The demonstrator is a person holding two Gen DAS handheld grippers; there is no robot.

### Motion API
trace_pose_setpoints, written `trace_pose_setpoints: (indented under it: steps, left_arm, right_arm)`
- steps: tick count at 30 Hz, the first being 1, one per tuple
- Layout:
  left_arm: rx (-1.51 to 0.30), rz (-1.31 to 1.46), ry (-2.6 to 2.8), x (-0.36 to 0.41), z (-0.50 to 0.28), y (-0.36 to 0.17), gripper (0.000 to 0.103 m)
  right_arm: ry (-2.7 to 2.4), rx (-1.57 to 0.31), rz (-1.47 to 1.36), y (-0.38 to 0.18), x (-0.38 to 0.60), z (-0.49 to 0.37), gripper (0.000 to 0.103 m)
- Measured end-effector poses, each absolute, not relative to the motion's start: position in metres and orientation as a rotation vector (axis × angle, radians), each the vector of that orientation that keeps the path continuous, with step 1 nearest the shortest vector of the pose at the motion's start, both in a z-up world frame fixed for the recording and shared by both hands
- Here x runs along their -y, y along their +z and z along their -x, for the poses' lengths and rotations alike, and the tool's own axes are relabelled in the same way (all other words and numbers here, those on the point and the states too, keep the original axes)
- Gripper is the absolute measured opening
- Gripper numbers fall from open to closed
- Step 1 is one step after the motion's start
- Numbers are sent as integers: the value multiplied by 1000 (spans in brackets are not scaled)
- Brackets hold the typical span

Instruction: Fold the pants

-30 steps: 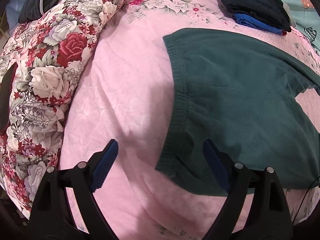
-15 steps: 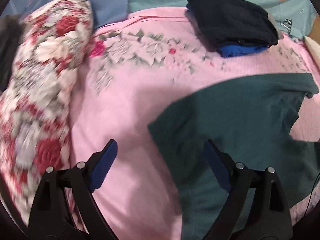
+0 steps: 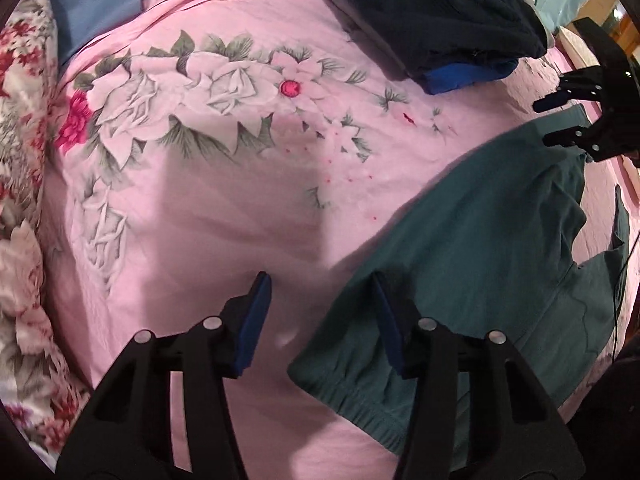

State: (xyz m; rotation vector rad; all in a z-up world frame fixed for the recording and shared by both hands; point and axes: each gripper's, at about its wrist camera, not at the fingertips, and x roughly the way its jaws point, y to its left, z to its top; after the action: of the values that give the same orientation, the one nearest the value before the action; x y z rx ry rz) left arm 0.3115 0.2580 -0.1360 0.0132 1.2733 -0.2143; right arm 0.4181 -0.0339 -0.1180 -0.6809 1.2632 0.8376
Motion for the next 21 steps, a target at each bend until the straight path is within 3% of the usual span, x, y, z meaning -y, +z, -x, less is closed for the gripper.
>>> trace_pose_setpoints:
  steps: [2,3,4,5,7,11,16,21]
  left_arm:
    - [-1285,-49,-228,-252,-317,-138,51]
    - [-1286,-79,-231,-248,-318,-138,50]
    - [-1283,-116,-236,-243,-317,-138,41]
    - [-1282,-152,-245,-237,-317,-138,34]
    - [-1286,-175,-271,-228,-319,-136,3]
    - [-1234,-235,-250,-213,-316,-124,2]
    - [-1113,-180,-247,-212,-289,-72,2]
    - [-1022,-233,-316,-191,-216,-19,2]
  right_arm:
    - [829,-1252,733,-125,35,-418,36]
    - [841,-1238,757,-124,35,-416,16]
    - [862,-1253,752,-123,34,-415,5]
    - [861,-1247,778,-122,33,-412,2]
    - [878,-1206,857,-120,31,-401,2]
    - [870,-1140,813,-94,39,-395,2]
    - [872,-1021,753,-33,67,-365,2]
    - [912,-905,789,16,98,-278,2]
